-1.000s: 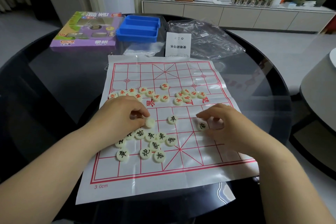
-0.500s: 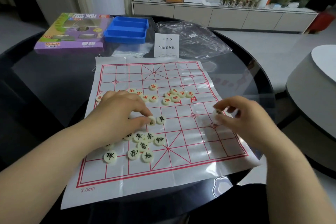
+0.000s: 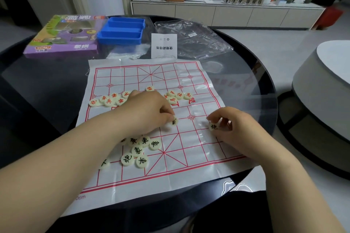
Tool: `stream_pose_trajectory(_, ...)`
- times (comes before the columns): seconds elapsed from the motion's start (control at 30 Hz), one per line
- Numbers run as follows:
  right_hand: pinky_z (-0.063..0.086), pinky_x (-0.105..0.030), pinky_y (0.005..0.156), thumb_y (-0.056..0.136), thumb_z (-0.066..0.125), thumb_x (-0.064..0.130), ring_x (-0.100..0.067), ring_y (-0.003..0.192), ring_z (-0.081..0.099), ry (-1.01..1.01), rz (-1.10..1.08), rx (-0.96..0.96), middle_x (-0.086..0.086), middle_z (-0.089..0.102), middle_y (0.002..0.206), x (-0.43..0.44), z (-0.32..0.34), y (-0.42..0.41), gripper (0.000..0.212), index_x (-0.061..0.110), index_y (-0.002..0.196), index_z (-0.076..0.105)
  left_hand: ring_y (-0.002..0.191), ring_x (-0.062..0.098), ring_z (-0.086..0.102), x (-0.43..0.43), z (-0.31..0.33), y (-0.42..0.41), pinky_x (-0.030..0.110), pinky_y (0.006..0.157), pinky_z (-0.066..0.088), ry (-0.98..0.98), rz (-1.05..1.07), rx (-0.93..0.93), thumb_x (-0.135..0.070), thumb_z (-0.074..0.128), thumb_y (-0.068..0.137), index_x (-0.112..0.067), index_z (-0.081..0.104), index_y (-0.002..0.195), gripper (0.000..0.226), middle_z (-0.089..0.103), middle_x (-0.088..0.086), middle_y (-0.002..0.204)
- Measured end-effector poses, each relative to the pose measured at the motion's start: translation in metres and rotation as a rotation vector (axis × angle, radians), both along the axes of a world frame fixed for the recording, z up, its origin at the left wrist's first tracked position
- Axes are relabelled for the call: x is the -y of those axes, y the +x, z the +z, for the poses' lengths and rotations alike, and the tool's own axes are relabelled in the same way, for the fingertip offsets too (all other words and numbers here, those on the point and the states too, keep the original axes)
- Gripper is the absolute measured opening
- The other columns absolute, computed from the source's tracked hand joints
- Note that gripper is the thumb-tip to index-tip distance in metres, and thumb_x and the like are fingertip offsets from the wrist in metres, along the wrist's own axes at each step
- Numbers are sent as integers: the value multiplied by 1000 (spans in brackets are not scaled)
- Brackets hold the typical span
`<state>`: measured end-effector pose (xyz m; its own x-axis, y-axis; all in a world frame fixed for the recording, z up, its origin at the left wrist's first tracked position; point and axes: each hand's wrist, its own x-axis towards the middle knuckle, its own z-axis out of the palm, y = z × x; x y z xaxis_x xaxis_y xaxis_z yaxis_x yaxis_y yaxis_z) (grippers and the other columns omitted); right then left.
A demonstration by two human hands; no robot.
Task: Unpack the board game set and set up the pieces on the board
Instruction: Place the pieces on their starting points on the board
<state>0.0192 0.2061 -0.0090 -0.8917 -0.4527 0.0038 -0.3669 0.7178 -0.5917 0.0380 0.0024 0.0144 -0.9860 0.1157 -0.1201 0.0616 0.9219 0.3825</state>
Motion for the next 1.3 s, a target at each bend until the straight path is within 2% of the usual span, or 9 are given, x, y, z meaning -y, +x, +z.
stream_pose_trajectory(0.17, 39, -6, 61, 82, 63, 16, 3, 73, 46, -46, -1, 50, 16, 53, 92, -5, -1, -4, 27, 35, 97, 51, 105, 14, 46, -9, 2, -16, 25, 89, 18, -88, -33, 28, -31, 48, 93, -28, 67, 104, 22, 65, -12, 101)
stream_pose_trajectory(0.33, 37, -6, 59, 83, 63, 21, 2, 71, 46, -71, -42, 36, 15, 52, 90, -6, -5, -8, 23, 33, 99, 53, 102, 13, 51, -19, 1, -29, 30, 99, 19, -156, -94, 33, -30, 49, 92, -28, 67, 103, 22, 66, -11, 101)
stream_pose_trajectory(0.53, 32, -2, 69, 84, 61, 22, -3, 93, 36, -19, -7, -116, 15, 50, 100, 2, -5, -8, 27, 26, 111, 59, 102, 13, 36, -28, -5, -31, 26, 88, 17, -180, -207, 15, -34, 50, 90, -36, 63, 106, 21, 51, -18, 91)
stream_pose_trajectory(0.63, 27, -16, 69, 86, 58, 21, -5, 95, 35, 42, 51, -156, 11, 57, 111, 10, -3, -6, 28, 25, 113, 60, 112, 16, 34, -25, -5, -25, 27, 90, 17, -102, -156, -18, -37, 49, 90, -40, 57, 114, 25, 53, -20, 104)
stream_pose_trajectory(0.8, 25, -19, 88, 91, 49, 16, -11, 117, 36, 125, 140, -191, 13, 53, 128, 23, -3, -4, 34, 29, 122, 54, 128, 4, 26, -3, 1, 20, 19, 100, 2, -47, -53, -220, -37, 42, 92, -41, 52, 118, 28, 46, -25, 126)
stream_pose_trajectory(0.9, 27, -21, 92, 92, 48, 22, -14, 118, 37, 216, 158, -223, 10, 50, 131, 29, -4, -6, 36, 30, 127, 50, 122, 3, 37, 8, -8, 71, 36, 109, 8, -12, -6, -277, -53, 38, 85, -38, 60, 109, 36, 50, -25, 115)
stream_pose_trajectory(0.97, 29, -22, 91, 92, 48, 25, -16, 116, 39, 253, 175, -241, 6, 51, 128, 34, -3, -6, 35, 29, 127, 51, 125, 7, 30, 14, -24, 96, 35, 108, 21, -72, 8, -327, -58, 32, 82, -35, 55, 112, 43, 52, -13, 122)
stream_pose_trajectory(1.07, 32, -23, 90, 92, 49, 25, -17, 111, 41, 270, 182, -243, 3, 54, 124, 37, -2, -6, 32, 26, 123, 55, 133, -1, 8, 15, -37, 116, 18, 107, 4, -47, 70, -290, -60, 22, 87, -31, 43, 123, 50, 35, -7, 134)
stream_pose_trajectory(1.3, 33, -9, 70, 78, 68, 17, -12, 85, 39, -60, -87, -280, 15, 50, 79, -4, -2, 21, 18, 13, 96, 69, 131, 17, 23, 18, -54, 122, 28, 104, 8, -174, 129, -130, -54, 6, 93, -20, 39, 130, 60, 50, 9, 133)
